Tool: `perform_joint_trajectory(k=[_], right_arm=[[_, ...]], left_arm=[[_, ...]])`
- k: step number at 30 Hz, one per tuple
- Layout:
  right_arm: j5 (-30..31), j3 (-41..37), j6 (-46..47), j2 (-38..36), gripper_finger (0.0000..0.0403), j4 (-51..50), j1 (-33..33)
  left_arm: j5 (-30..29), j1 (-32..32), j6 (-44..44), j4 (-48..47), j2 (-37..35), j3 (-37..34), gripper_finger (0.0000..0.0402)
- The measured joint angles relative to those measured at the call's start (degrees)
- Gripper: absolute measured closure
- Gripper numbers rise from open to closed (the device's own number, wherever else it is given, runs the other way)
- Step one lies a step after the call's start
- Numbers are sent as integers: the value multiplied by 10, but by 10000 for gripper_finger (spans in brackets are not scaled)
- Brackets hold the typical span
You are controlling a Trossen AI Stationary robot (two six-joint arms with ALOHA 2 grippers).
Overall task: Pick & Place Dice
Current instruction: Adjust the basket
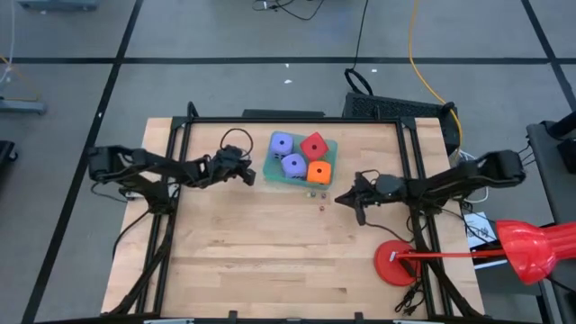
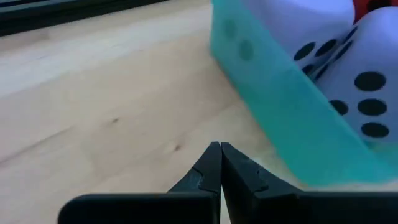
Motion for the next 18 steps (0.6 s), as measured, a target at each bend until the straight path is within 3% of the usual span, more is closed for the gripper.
perform_joint_trajectory(k=[11,18], right_arm=[[-3,63,-28,126,403,35,-40],[6,74,-30,160,403,32,-77]], left_arm=[[14,3,31,-10,61,70,398],[15,14,35,-28,80,89,395]])
